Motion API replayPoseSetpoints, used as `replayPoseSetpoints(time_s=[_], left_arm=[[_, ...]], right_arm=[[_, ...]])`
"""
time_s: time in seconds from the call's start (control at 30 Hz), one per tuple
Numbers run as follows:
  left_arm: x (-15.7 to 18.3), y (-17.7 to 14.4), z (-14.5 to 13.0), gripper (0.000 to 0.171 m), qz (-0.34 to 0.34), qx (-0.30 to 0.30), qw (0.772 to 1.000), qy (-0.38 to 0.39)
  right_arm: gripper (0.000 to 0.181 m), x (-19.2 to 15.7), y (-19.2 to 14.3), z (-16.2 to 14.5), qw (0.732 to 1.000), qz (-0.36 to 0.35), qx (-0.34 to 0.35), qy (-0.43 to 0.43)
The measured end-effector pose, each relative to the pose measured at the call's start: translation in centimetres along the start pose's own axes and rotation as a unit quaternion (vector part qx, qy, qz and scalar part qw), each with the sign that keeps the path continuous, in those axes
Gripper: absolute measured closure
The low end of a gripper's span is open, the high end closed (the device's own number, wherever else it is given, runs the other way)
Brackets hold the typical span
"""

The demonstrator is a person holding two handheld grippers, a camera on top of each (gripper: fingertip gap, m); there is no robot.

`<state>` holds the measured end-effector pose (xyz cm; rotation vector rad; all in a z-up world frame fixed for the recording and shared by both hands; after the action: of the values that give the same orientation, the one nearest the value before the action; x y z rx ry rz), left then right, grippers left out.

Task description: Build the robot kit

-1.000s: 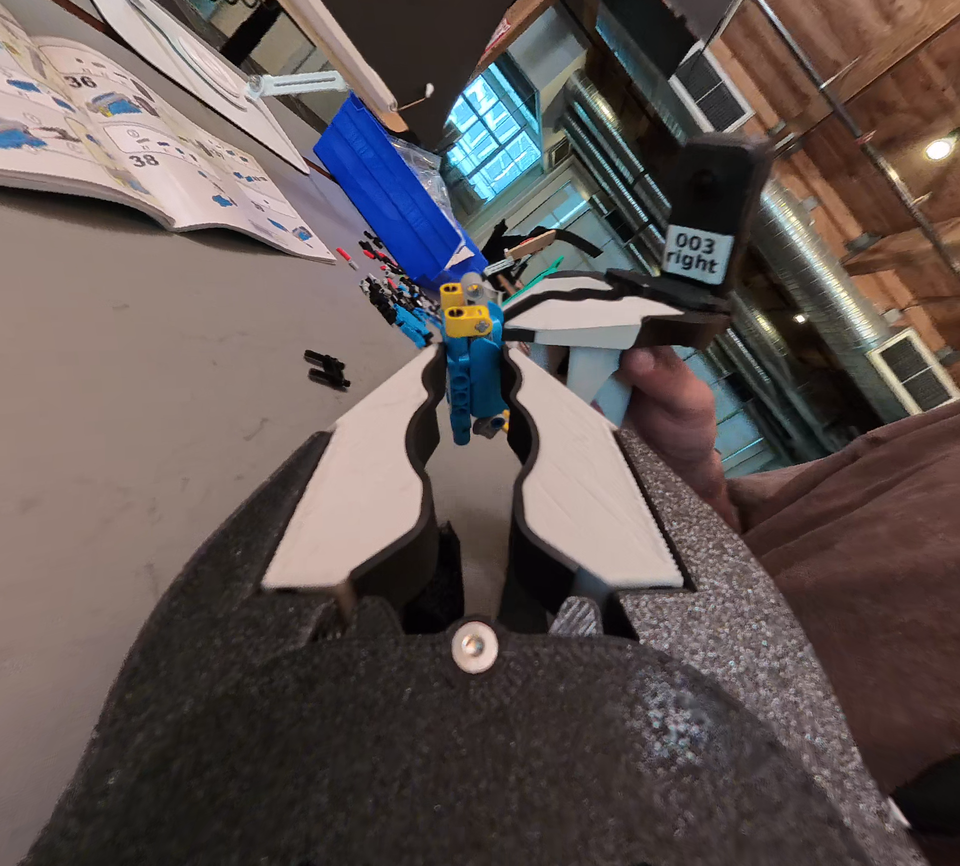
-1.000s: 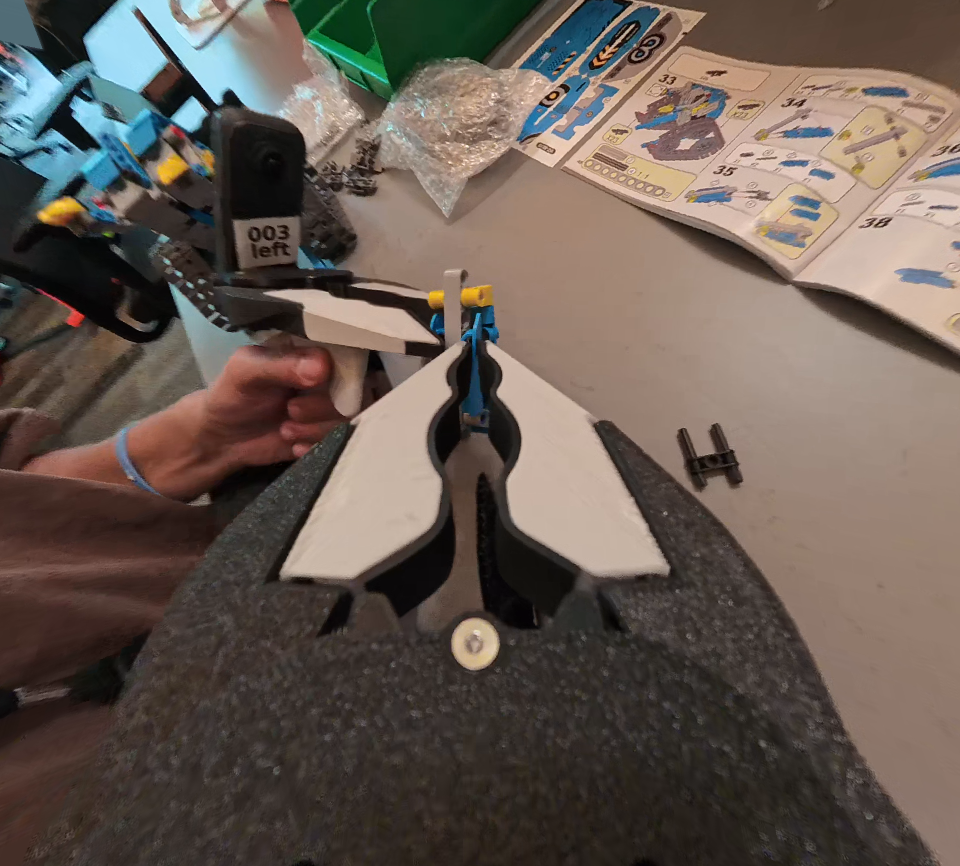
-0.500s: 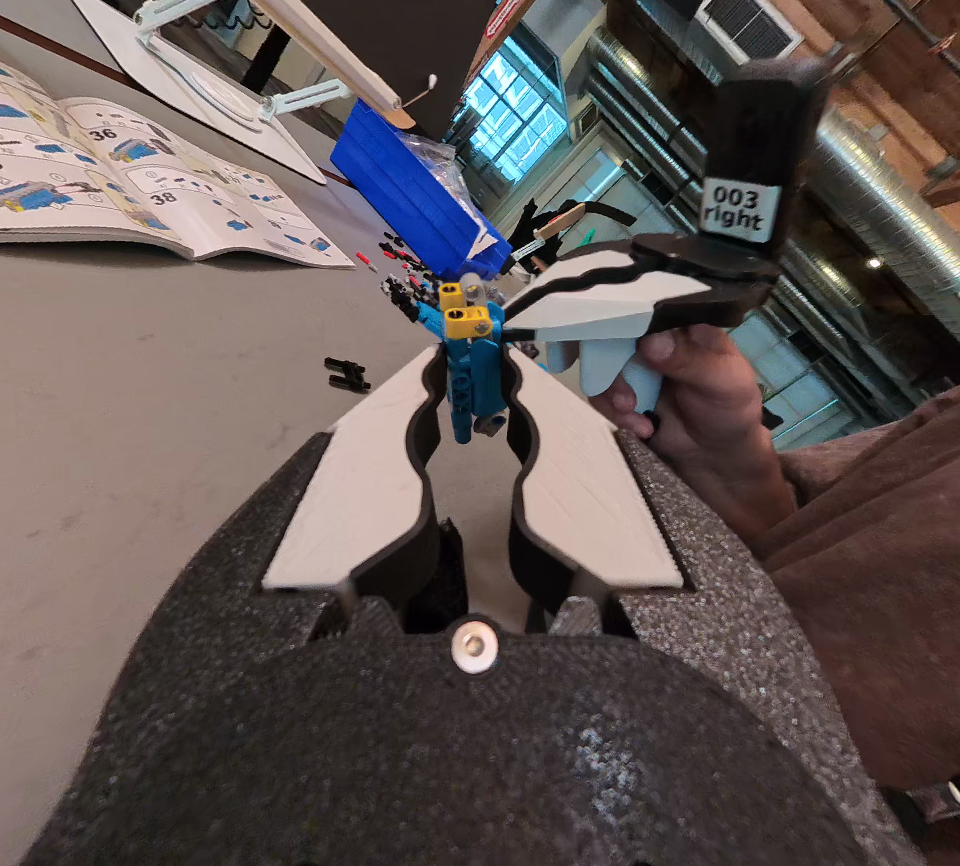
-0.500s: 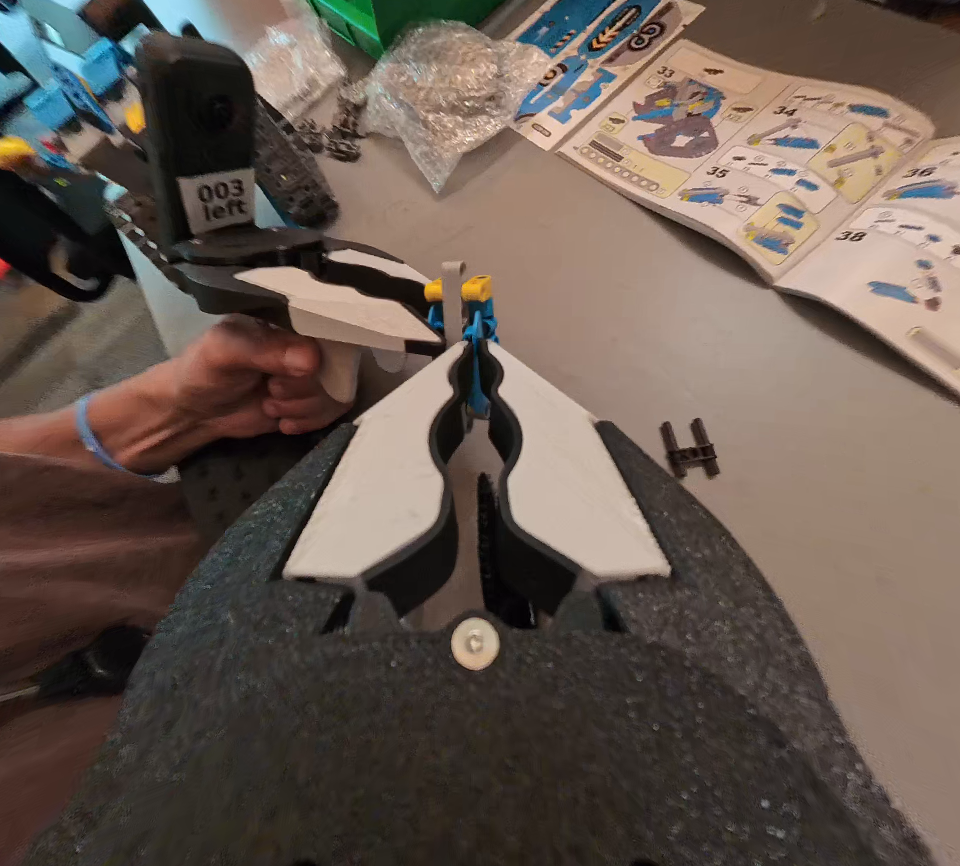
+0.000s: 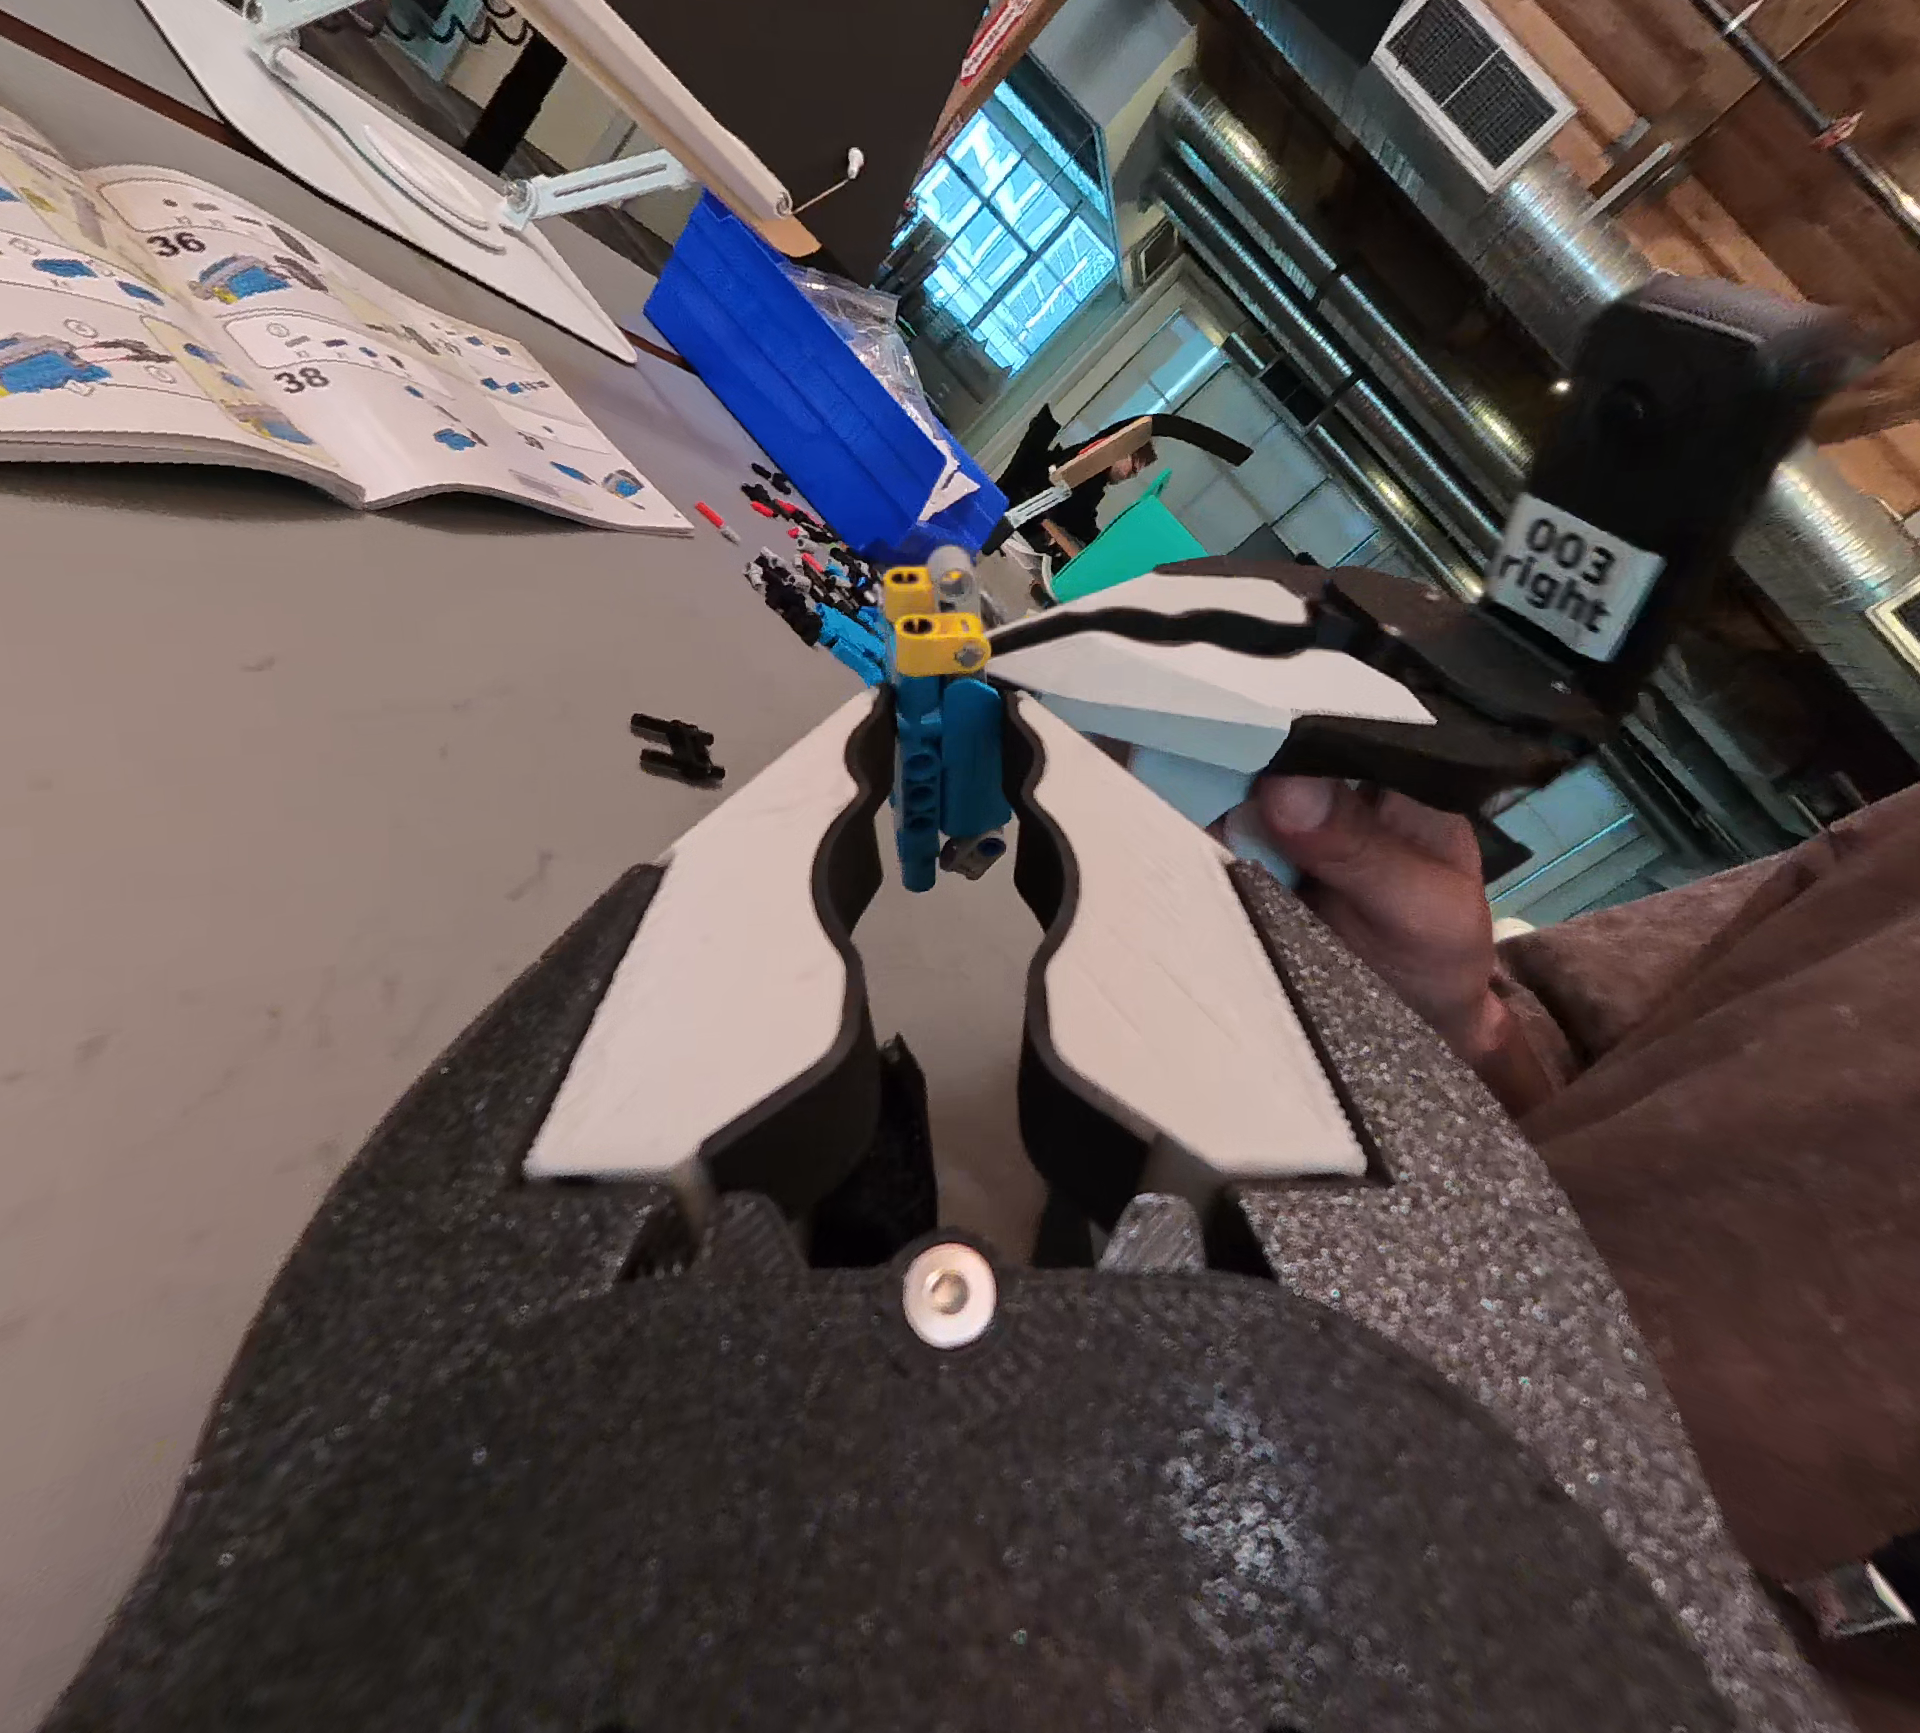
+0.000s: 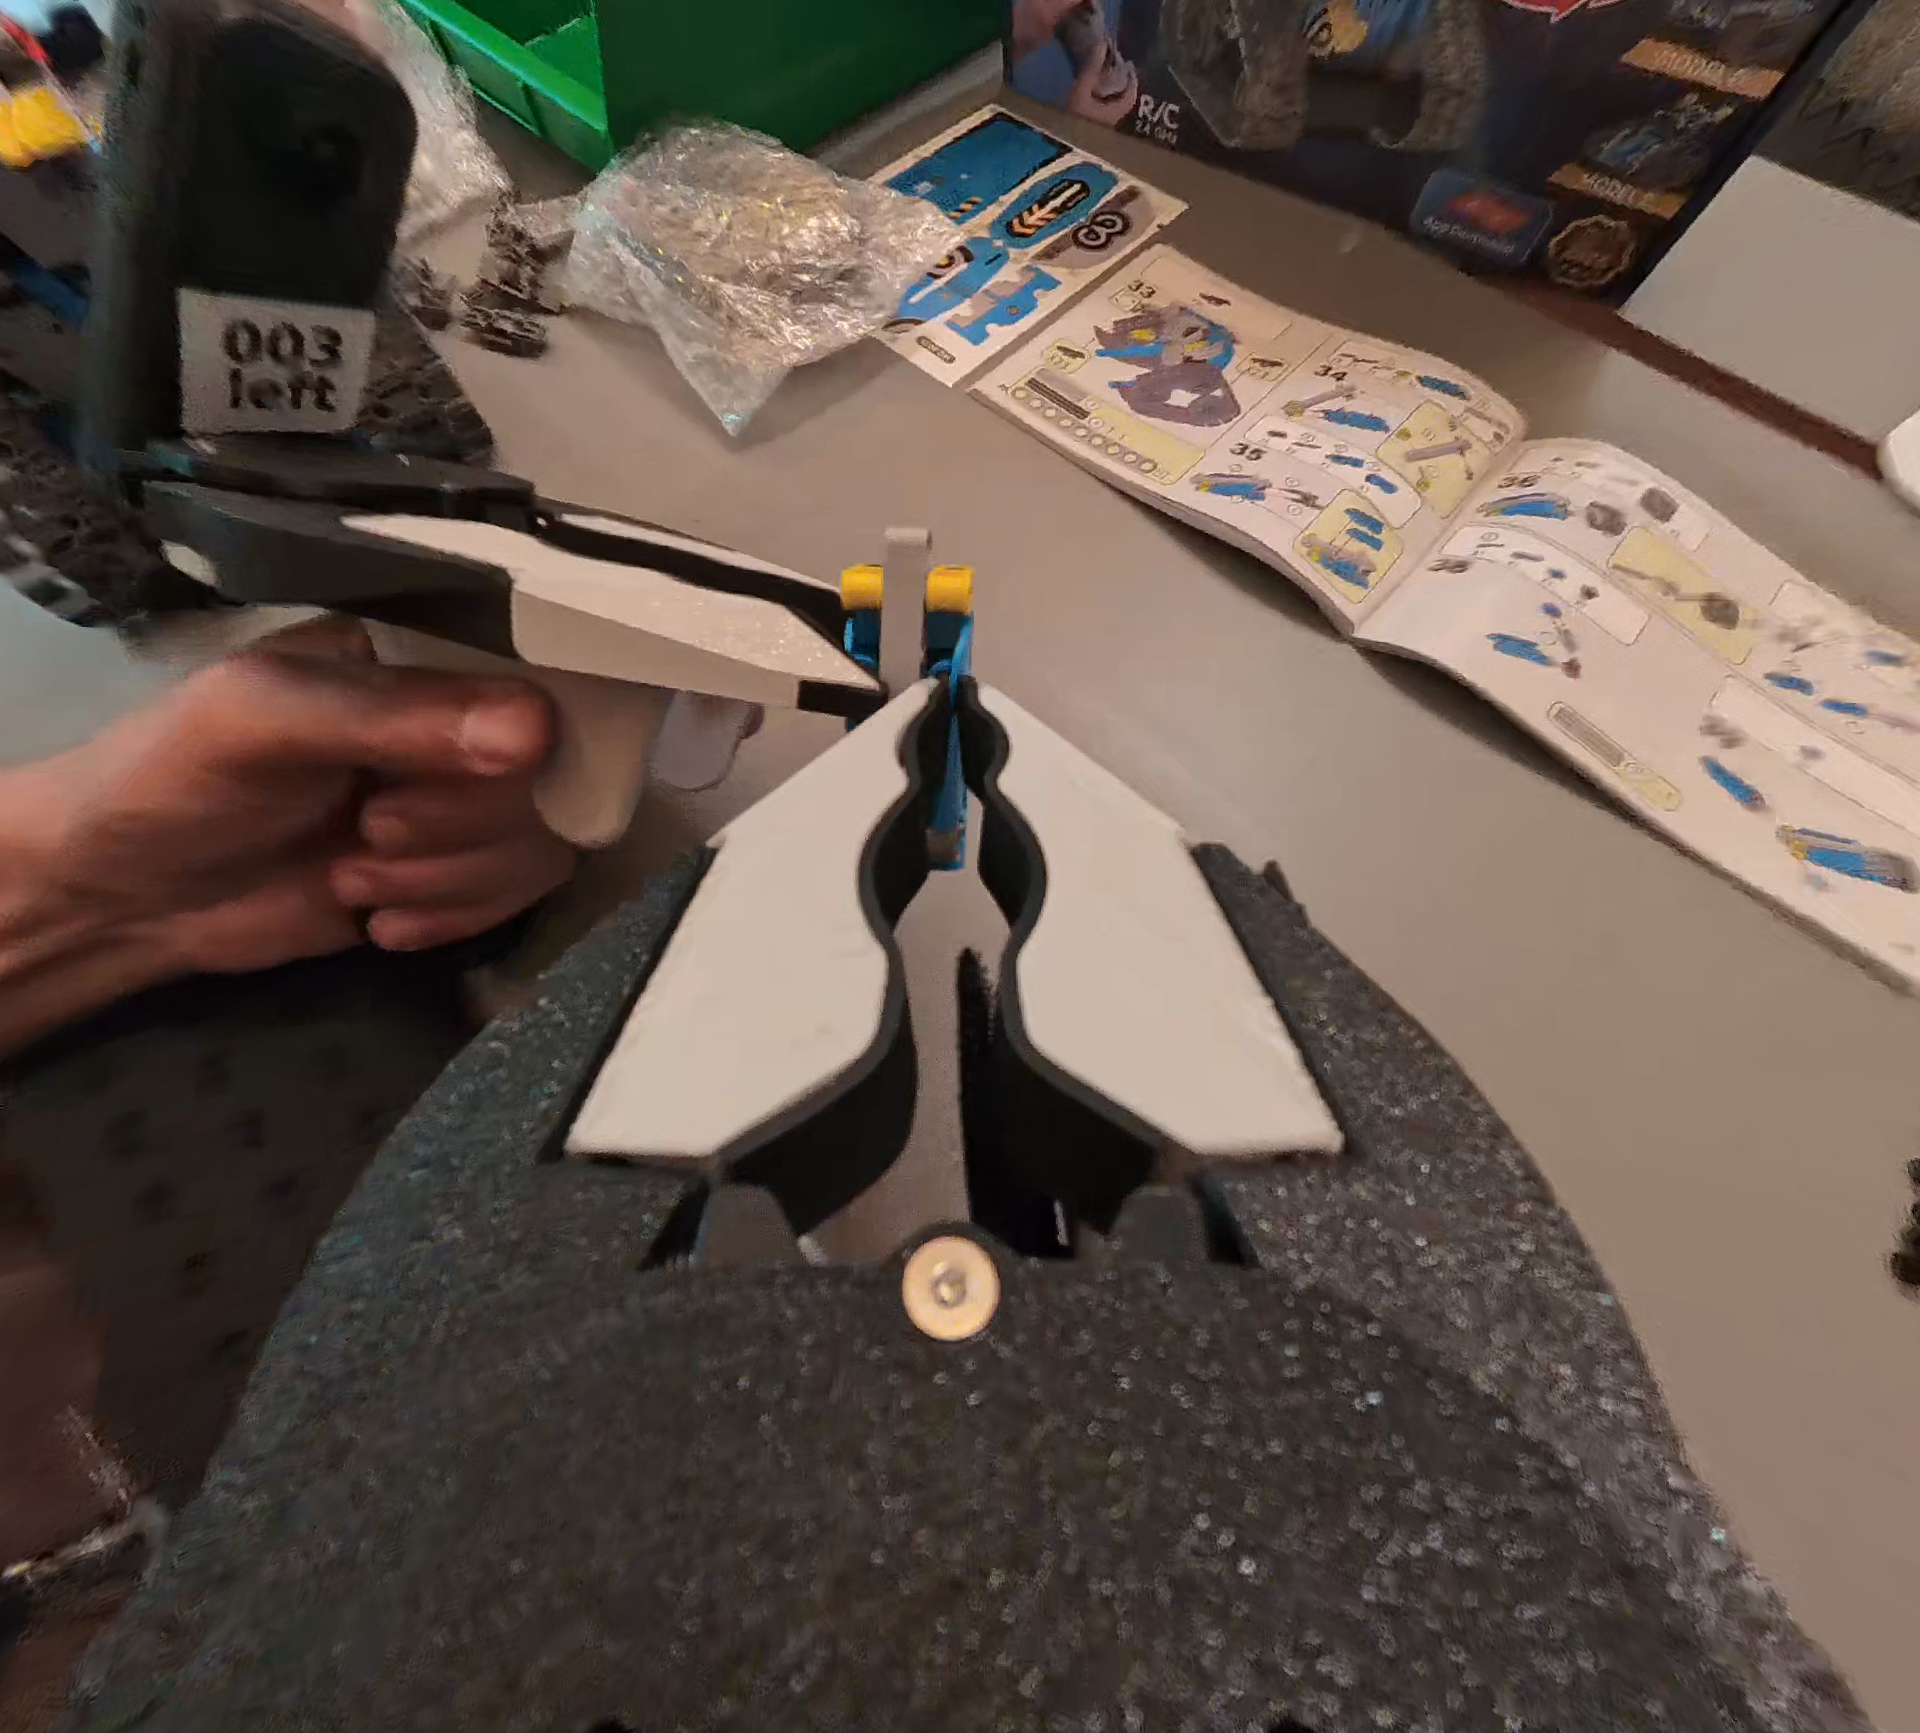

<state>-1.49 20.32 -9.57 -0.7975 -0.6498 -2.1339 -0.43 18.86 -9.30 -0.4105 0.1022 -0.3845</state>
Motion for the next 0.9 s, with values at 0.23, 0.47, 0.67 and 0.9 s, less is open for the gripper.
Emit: replayPoseSetpoints(time_s=[0.23,0.47,0.67,0.9], left_arm=[[1.0,-0.1,0.5,0.153,-0.043,0.013,0.999,-0.022],[0.2,-0.4,1.0,0.152,-0.030,0.030,0.998,-0.045],[-0.3,-0.6,1.5,0.152,-0.028,0.049,0.996,-0.072],[-0.3,-0.5,1.3,0.152,-0.031,0.044,0.995,-0.088]], right_arm=[[0.176,-0.2,-0.7,1.1,0.996,0.078,0.002,0.030],[0.160,0.4,-1.9,2.2,0.996,0.076,0.040,-0.004],[0.139,-1.0,-0.6,0.3,0.997,0.073,0.008,-0.032],[0.153,-1.1,0.9,-1.0,0.996,0.029,0.018,-0.077]])
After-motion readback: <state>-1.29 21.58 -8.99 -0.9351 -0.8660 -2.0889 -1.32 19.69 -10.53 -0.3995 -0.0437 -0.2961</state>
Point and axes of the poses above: each gripper's, where its closed fingertips meet, y out along the fingers, z out of its top, x = y × z across the jaws, the point moved 1 cm from there along -y, back along the fingers, and after that the axes turned 8 degrees about x, right-handed, at the moved point
